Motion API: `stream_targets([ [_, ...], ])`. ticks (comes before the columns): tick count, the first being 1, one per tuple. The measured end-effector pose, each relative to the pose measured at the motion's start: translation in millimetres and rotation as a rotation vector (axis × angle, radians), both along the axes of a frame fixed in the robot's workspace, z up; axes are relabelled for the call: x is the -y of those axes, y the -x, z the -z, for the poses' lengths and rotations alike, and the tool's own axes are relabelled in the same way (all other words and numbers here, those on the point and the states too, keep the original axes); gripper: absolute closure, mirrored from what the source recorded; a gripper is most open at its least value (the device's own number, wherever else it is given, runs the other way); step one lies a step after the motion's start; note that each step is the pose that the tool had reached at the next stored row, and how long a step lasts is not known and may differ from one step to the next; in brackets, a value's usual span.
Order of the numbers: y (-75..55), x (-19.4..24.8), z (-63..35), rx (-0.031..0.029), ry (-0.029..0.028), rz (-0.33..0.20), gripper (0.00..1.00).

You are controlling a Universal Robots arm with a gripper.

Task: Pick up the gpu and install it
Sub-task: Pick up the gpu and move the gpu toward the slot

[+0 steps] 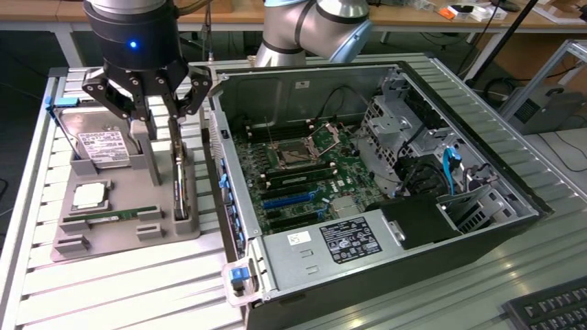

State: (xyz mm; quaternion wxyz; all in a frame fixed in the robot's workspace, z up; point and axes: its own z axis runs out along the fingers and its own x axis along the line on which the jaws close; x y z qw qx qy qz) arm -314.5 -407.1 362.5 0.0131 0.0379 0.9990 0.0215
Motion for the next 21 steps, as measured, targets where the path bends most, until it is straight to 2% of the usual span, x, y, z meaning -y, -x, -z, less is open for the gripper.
stream_targets([
  [21, 1.5, 2.2, 4.9, 0.0, 0.0, 0.0, 0.64],
])
